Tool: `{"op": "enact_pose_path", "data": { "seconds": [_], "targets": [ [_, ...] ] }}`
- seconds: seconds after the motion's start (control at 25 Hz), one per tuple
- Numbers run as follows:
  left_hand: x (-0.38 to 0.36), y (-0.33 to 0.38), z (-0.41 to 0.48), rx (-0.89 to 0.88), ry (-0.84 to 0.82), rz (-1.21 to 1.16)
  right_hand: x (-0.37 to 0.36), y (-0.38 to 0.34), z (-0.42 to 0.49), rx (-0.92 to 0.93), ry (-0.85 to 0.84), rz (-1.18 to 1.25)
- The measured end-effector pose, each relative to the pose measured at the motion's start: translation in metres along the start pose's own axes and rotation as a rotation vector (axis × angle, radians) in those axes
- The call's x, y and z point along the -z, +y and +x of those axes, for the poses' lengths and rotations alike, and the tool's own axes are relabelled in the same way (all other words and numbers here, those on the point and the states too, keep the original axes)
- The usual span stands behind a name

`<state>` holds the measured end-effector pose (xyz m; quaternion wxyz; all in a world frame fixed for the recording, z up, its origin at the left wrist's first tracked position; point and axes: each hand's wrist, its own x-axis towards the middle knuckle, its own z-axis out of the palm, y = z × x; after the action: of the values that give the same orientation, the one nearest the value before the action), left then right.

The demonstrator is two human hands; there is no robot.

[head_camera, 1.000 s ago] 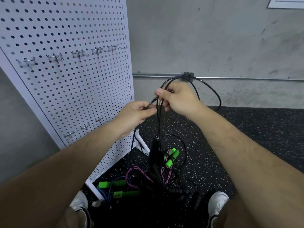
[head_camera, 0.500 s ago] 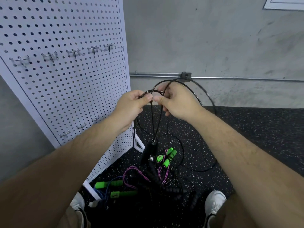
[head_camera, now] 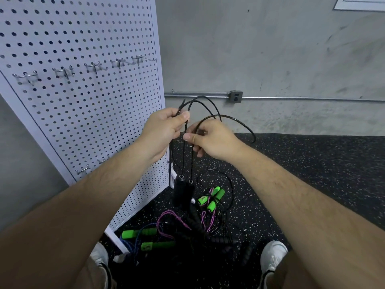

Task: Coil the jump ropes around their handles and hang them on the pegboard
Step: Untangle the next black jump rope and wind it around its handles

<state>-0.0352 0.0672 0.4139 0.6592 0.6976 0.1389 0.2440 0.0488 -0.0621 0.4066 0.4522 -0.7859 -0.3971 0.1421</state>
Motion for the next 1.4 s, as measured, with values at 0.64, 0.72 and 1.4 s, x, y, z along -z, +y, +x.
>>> {"op": "enact_pose_path", "data": {
  "seconds": [0.64, 0.72, 1.4],
  "targets": [
    [0.022, -0.004, 0.031, -0.024, 0.170, 0.396, 0.043, -0.037, 0.027, 0.036, 0.196, -0.090],
    [0.017, -0.003, 0.036, -0.027, 0.150, 0.491, 0.049, -0.039, 0.035, 0.030, 0.193, -0.064],
    [-0.014, -0.030, 0.034, -0.024, -0.231, 0.390, 0.033, 0.012, 0.050, -0.104, 0.091, 0.242]
  ]
}}
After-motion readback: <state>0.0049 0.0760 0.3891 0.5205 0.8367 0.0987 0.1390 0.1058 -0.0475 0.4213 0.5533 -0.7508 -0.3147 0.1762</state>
